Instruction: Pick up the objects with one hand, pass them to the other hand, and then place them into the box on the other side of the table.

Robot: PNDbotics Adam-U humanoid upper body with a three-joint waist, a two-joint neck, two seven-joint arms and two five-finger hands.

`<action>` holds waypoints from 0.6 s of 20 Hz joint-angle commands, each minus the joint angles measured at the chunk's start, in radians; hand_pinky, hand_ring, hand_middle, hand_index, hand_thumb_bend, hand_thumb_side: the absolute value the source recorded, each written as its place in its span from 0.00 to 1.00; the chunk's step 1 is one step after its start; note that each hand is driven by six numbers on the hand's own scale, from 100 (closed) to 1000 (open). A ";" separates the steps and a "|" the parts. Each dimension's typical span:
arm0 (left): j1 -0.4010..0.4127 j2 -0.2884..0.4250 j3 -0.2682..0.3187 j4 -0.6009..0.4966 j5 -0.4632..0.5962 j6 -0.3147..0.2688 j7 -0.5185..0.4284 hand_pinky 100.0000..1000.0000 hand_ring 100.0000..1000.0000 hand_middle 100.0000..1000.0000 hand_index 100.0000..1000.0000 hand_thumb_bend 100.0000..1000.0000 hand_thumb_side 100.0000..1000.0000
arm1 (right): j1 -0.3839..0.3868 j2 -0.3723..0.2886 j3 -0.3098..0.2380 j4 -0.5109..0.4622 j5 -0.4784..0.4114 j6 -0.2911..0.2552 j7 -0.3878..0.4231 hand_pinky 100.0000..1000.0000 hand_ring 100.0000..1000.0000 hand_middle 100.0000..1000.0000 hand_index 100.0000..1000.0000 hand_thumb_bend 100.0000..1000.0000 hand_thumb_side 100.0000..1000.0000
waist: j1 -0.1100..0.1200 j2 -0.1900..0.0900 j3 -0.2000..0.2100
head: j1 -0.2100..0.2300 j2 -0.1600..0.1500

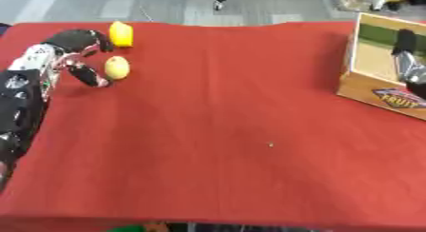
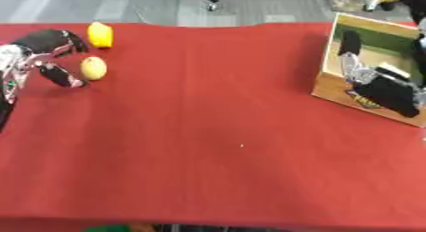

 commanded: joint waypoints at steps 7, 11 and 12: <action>-0.020 -0.011 0.021 0.066 0.078 0.010 0.041 0.65 0.50 0.48 0.64 0.16 0.05 | -0.018 -0.006 0.004 -0.022 -0.012 -0.013 0.007 0.86 0.90 0.71 0.95 0.00 0.19 | -0.013 -0.005 -0.010 | 0.012 -0.003; -0.015 -0.011 0.021 0.058 0.143 -0.020 0.003 0.61 0.41 0.34 0.46 0.02 0.02 | -0.017 -0.006 0.005 -0.022 -0.012 -0.014 0.008 0.86 0.90 0.71 0.95 0.00 0.19 | -0.012 -0.004 -0.012 | 0.012 -0.003; -0.012 -0.010 0.020 0.045 0.174 -0.034 -0.007 0.61 0.41 0.33 0.45 0.00 0.04 | -0.017 -0.006 0.006 -0.022 -0.013 -0.014 0.009 0.86 0.90 0.71 0.95 0.00 0.19 | -0.011 -0.004 -0.012 | 0.011 -0.003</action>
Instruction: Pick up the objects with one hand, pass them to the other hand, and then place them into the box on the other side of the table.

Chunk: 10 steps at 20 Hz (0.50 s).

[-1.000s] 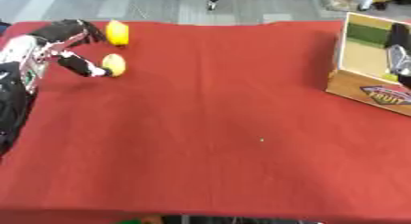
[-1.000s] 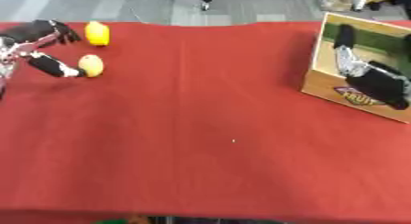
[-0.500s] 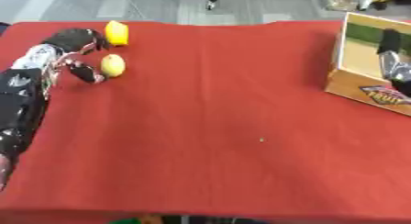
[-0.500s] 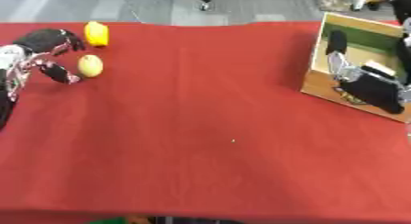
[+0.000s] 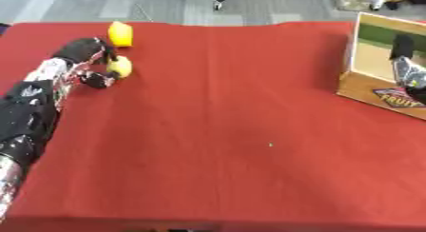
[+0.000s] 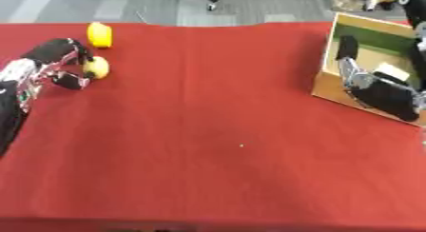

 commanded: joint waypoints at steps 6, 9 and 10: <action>-0.003 0.051 -0.070 -0.176 0.401 -0.154 -0.164 0.63 0.41 0.32 0.44 0.00 0.24 | -0.036 -0.019 0.047 -0.022 -0.024 -0.062 0.035 0.86 0.86 0.68 0.90 0.00 0.16 | -0.005 -0.013 0.009 | -0.005 -0.003; 0.001 0.072 -0.165 -0.243 0.664 -0.189 -0.313 0.63 0.41 0.32 0.43 0.00 0.38 | -0.064 -0.047 0.099 -0.022 -0.038 -0.140 0.078 0.85 0.84 0.66 0.85 0.00 0.14 | -0.001 -0.017 0.015 | -0.011 -0.003; 0.002 0.075 -0.203 -0.266 0.751 -0.188 -0.371 0.64 0.41 0.32 0.43 0.00 0.46 | -0.076 -0.062 0.123 -0.022 -0.040 -0.168 0.095 0.85 0.82 0.65 0.82 0.00 0.13 | 0.000 -0.019 0.018 | -0.013 -0.003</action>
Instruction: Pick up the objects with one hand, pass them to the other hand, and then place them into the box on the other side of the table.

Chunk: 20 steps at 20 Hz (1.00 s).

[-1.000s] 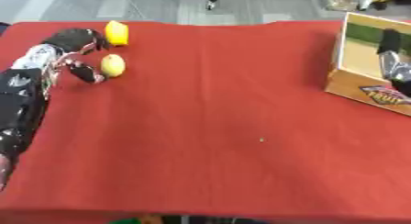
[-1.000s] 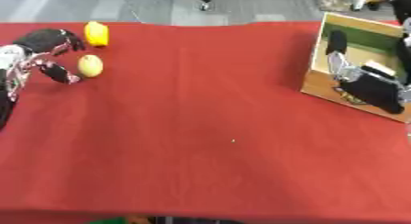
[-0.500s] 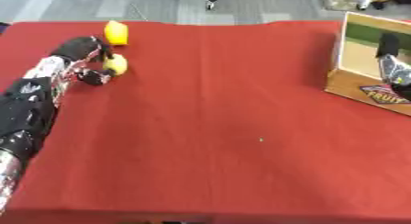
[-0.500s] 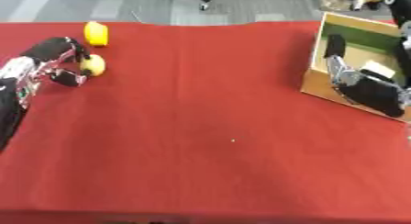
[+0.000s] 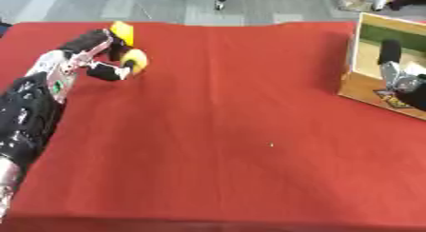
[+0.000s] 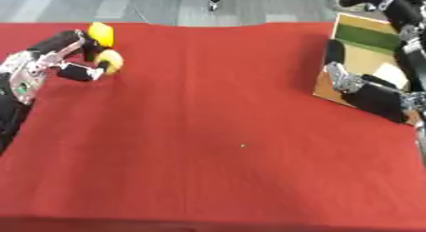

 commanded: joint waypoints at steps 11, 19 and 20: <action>-0.010 0.009 -0.313 -0.355 0.787 0.301 -0.485 0.65 0.41 0.31 0.43 0.00 0.65 | -0.129 -0.095 0.188 -0.022 -0.037 -0.207 0.202 0.86 0.82 0.69 0.85 0.00 0.19 | 0.000 -0.022 0.018 | -0.030 -0.003; -0.027 0.017 -0.339 -0.465 0.725 0.314 -0.517 0.69 0.51 0.45 0.60 0.00 0.60 | -0.142 -0.081 0.218 -0.021 -0.031 -0.217 0.251 0.86 0.82 0.70 0.86 0.00 0.23 | 0.000 -0.026 0.022 | -0.040 -0.003; -0.028 0.028 -0.331 -0.486 0.655 0.267 -0.501 0.72 0.57 0.53 0.69 0.00 0.54 | -0.140 -0.081 0.217 -0.022 -0.031 -0.216 0.254 0.86 0.82 0.70 0.86 0.00 0.23 | 0.001 -0.026 0.023 | -0.042 -0.003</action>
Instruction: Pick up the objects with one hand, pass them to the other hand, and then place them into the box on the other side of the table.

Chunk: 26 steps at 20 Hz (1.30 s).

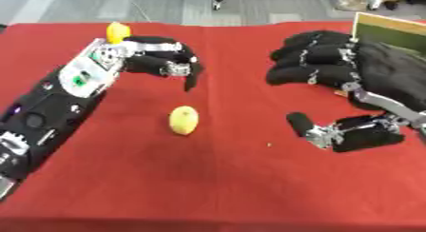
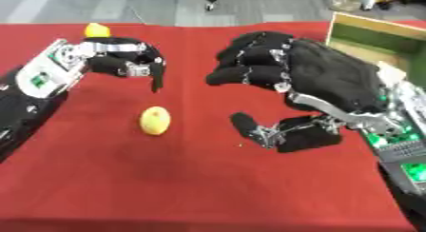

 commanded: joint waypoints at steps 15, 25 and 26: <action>0.003 0.003 0.031 0.094 -0.730 -0.609 -0.043 0.81 0.72 0.74 0.87 0.32 0.56 | -0.009 -0.002 -0.004 -0.021 -0.016 -0.002 0.023 0.86 0.83 0.69 0.86 0.00 0.24 | 0.006 -0.021 -0.005 | -0.010 -0.003; 0.020 -0.011 -0.010 0.163 -0.859 -0.761 -0.063 0.80 0.71 0.72 0.84 0.40 0.57 | -0.009 -0.004 -0.005 -0.021 -0.016 -0.001 0.025 0.86 0.83 0.69 0.86 0.00 0.22 | 0.008 -0.018 -0.009 | -0.010 -0.003; 0.021 -0.011 -0.015 0.159 -0.867 -0.762 -0.063 0.79 0.69 0.71 0.82 0.40 0.57 | -0.009 -0.004 -0.005 -0.021 -0.015 -0.001 0.024 0.86 0.83 0.69 0.86 0.00 0.22 | 0.009 -0.018 -0.009 | -0.010 -0.003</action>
